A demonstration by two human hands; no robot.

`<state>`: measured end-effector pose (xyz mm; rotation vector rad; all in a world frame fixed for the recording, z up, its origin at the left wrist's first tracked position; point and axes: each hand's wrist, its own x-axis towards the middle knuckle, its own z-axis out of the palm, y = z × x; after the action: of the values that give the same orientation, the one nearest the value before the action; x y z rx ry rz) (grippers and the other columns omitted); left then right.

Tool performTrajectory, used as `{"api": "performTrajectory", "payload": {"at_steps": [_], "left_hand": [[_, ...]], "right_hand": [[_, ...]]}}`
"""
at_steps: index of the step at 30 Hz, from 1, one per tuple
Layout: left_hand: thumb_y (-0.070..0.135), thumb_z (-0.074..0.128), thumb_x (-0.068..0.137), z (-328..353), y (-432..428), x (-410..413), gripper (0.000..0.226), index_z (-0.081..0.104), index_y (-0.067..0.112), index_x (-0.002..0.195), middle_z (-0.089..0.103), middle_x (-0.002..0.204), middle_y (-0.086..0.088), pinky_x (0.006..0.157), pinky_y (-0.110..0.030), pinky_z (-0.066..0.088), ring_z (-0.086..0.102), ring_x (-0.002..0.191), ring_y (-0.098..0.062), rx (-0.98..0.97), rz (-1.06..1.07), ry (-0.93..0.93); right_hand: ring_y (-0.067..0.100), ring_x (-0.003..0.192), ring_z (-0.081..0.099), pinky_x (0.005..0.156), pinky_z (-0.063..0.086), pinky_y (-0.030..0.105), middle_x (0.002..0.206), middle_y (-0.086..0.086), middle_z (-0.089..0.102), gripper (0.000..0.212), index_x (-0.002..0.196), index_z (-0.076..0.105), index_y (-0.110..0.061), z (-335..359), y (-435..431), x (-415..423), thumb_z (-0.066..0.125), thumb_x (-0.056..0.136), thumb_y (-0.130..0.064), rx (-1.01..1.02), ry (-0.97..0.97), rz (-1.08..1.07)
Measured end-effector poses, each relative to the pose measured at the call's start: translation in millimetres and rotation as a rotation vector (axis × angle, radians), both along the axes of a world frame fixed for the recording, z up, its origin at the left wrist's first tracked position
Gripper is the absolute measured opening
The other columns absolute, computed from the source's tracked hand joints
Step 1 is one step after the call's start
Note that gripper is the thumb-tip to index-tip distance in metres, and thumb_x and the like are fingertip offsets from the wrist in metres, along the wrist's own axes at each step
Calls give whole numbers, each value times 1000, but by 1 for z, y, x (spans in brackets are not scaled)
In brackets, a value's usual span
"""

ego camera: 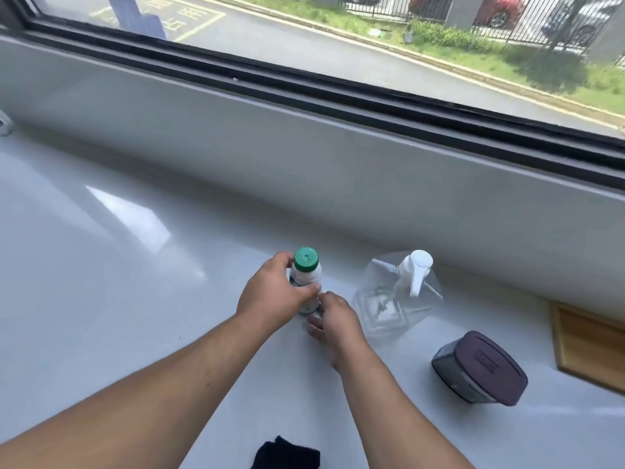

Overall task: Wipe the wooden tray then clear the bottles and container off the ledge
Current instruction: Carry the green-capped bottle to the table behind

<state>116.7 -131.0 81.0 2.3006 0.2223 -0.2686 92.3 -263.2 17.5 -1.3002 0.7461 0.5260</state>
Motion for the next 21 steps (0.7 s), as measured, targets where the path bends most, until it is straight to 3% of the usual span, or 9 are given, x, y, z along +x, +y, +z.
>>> {"api": "performTrajectory", "payload": {"at_steps": [5, 11, 14, 21], "left_hand": [[55, 76, 66, 8, 18, -3, 50, 57, 49, 113, 67, 111, 30, 78, -35, 56, 70, 93, -7, -37, 86, -46], [56, 78, 64, 40, 74, -31, 52, 57, 49, 112, 67, 109, 31, 68, -26, 47, 68, 89, -2, -74, 177, -102], [58, 77, 62, 62, 121, -58, 53, 57, 48, 110, 66, 108, 31, 66, -25, 44, 66, 89, 0, -78, 234, -121], [60, 73, 62, 114, 263, -161, 53, 56, 48, 110, 64, 109, 32, 67, -27, 46, 62, 89, 5, -83, 421, -169]], "right_hand": [[20, 92, 66, 75, 55, 34, 112, -3, 67, 42, 124, 63, -19, 8, 17, 4, 53, 87, -38, 6, -23, 17], [23, 108, 66, 87, 58, 38, 134, -1, 59, 49, 146, 52, -20, 40, 68, -9, 55, 99, -32, 3, -65, 100], [24, 108, 66, 88, 58, 39, 133, -1, 60, 46, 143, 54, -21, 61, 111, -26, 58, 98, -30, 18, -82, 166], [24, 108, 68, 92, 59, 42, 121, -2, 68, 19, 114, 64, -26, 119, 247, -104, 59, 96, -29, 69, -132, 400]]}}
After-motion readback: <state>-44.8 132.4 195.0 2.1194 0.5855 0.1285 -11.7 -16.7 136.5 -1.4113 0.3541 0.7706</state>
